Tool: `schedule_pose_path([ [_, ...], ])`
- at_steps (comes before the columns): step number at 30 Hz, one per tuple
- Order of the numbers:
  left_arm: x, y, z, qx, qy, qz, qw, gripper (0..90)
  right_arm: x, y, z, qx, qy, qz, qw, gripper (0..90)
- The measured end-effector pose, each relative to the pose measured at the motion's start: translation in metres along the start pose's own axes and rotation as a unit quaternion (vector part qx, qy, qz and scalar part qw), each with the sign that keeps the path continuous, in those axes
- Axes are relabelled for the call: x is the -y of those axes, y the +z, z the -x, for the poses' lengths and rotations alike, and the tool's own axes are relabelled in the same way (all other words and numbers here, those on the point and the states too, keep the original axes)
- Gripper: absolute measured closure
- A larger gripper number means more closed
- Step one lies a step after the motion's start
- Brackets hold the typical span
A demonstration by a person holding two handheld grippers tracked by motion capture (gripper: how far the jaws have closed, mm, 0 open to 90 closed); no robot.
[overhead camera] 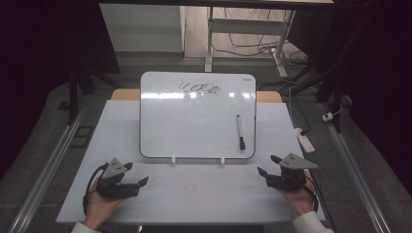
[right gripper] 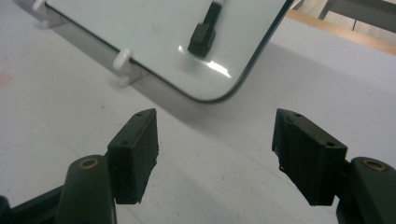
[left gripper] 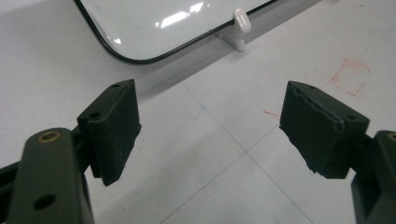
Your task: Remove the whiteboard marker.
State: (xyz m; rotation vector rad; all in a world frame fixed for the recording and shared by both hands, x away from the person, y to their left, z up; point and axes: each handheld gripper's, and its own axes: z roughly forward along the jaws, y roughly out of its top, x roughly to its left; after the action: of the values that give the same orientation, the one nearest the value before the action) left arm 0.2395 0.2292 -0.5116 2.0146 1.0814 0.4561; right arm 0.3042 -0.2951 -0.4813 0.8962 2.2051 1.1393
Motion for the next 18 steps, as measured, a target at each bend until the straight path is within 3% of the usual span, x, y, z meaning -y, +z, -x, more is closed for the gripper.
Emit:
schedule_pose_path([
  [9,0.000,0.002,0.001,0.003,0.002,-0.004,1.0000,21.0,-0.037,0.004,-0.001,0.013,0.004,0.017,0.9998,33.6],
  [18,-0.001,0.006,0.003,0.010,0.012,-0.009,0.9998,21.2,-0.091,0.040,-0.006,0.029,0.012,-0.003,0.9995,38.7],
])
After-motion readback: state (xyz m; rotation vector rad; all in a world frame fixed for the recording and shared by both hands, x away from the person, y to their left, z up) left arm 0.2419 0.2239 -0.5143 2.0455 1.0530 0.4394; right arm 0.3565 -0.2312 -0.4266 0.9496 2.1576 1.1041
